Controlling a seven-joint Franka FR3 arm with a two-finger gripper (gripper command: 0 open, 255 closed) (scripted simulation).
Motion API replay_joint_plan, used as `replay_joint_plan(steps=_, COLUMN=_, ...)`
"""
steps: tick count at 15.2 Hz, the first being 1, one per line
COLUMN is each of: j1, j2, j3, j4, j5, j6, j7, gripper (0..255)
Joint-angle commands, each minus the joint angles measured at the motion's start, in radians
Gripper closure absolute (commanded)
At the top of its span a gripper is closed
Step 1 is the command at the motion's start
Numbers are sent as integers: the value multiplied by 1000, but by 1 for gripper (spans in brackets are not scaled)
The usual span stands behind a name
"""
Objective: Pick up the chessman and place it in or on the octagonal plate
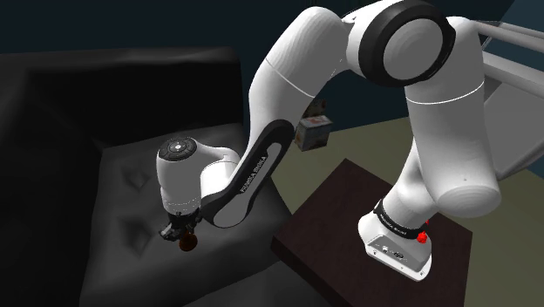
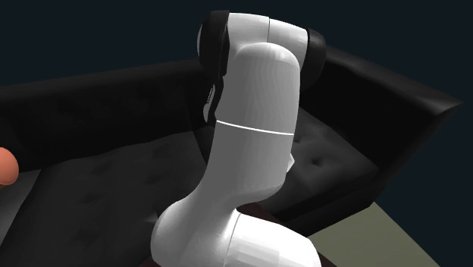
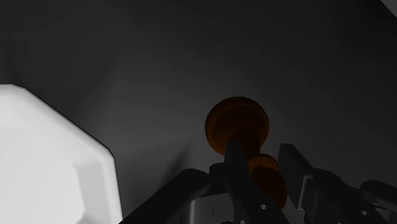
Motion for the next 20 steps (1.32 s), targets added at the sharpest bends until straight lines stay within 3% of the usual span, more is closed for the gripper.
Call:
replay_joint_plan(steps=1, j1=0, j2=0, j3=0, j4=0, j5=0, j6=0, j7=0, gripper=255)
replay_joint_plan(steps=19, j1=-69, j2=-182, j3=90, j4=-34, j5=93, j6=-147, j7=-64, gripper=255)
replay_joint_plan(steps=20, j1=-93, j2=-196, j3=92, j4=-53, j5=102, j6=-141, j7=-90, gripper=255)
